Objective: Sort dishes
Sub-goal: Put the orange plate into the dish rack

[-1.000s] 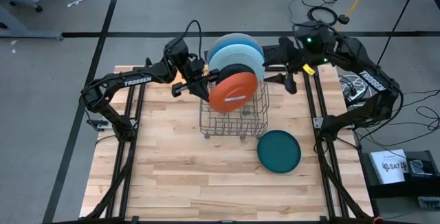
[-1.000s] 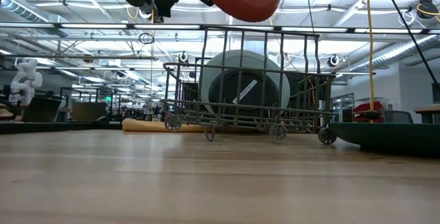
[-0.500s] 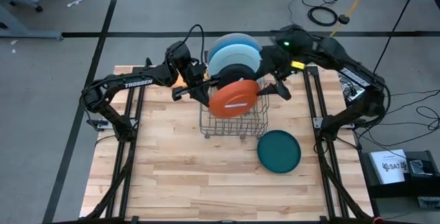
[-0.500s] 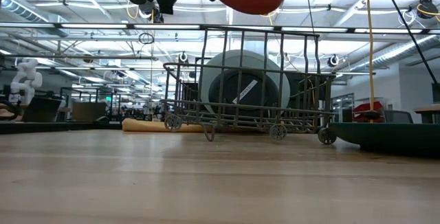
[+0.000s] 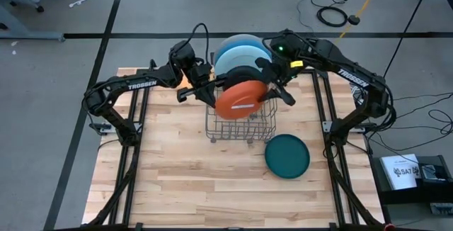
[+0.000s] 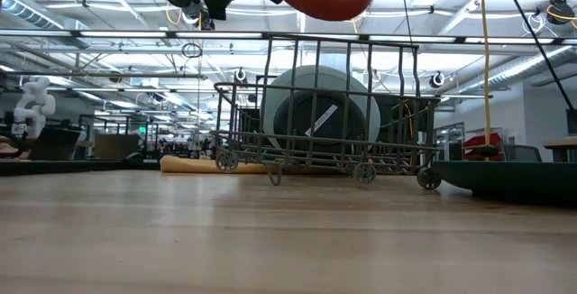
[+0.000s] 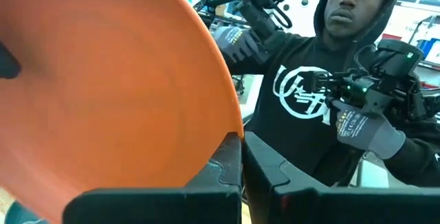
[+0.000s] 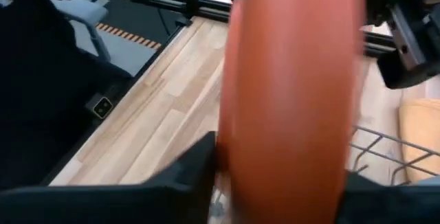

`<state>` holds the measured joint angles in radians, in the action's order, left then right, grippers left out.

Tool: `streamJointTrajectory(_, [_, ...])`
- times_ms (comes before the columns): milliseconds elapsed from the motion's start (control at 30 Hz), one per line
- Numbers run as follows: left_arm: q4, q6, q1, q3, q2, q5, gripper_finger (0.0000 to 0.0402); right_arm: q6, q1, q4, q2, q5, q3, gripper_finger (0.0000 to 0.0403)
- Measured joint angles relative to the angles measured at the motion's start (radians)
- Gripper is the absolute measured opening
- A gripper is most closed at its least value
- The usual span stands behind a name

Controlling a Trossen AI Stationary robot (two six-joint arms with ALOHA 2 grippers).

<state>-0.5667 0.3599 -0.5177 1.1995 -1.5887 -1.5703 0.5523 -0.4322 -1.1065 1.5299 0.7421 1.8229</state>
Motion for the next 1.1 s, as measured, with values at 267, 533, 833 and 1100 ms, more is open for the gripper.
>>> streamJointTrajectory(267, [-0.004, 0.025, -0.019, 0.000, 0.000, 0.021, 0.0019, 0.062, 0.023, -0.023, -0.001, 0.051, 0.000, 0.0026])
streamJointTrajectory(533, [-0.005, 0.008, -0.055, -0.001, 0.021, 0.108, 0.0154, 0.051, 0.021, -0.078, -0.002, -0.004, 0.000, 0.0026])
streamJointTrajectory(833, [0.000, -0.013, -0.268, -0.009, 0.154, 0.163, 0.0188, 0.060, 0.001, -0.117, 0.006, -0.123, 0.000, 0.0026])
streamJointTrajectory(1100, [0.140, -0.071, -0.337, -0.050, 0.202, 0.275, 0.0189, 0.054, -0.096, -0.149, 0.151, -0.116, 0.002, 0.0026])
